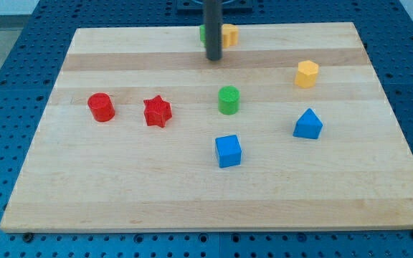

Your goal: Push the yellow hexagon to right side of yellow heart

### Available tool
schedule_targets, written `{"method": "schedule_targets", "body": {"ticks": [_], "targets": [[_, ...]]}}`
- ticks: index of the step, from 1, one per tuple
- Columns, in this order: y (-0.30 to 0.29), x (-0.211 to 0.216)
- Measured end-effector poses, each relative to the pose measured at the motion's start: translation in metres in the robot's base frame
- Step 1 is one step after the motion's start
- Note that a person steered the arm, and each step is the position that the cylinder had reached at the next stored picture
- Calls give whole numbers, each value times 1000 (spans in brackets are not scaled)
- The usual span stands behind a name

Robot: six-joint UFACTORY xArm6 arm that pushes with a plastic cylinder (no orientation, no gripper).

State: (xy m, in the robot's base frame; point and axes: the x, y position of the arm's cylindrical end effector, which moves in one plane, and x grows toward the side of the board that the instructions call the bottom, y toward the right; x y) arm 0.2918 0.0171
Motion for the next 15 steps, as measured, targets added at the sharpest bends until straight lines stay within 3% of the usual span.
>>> {"method": "schedule_targets", "body": {"ticks": [3,4,5,6,7,9,10,11,12,13,15], "targets": [[82,99],[125,105],[172,75],[179,30],[151,13],[207,52],[156,54],[95,23],[94,-13],[97,-11],[72,-55]]}}
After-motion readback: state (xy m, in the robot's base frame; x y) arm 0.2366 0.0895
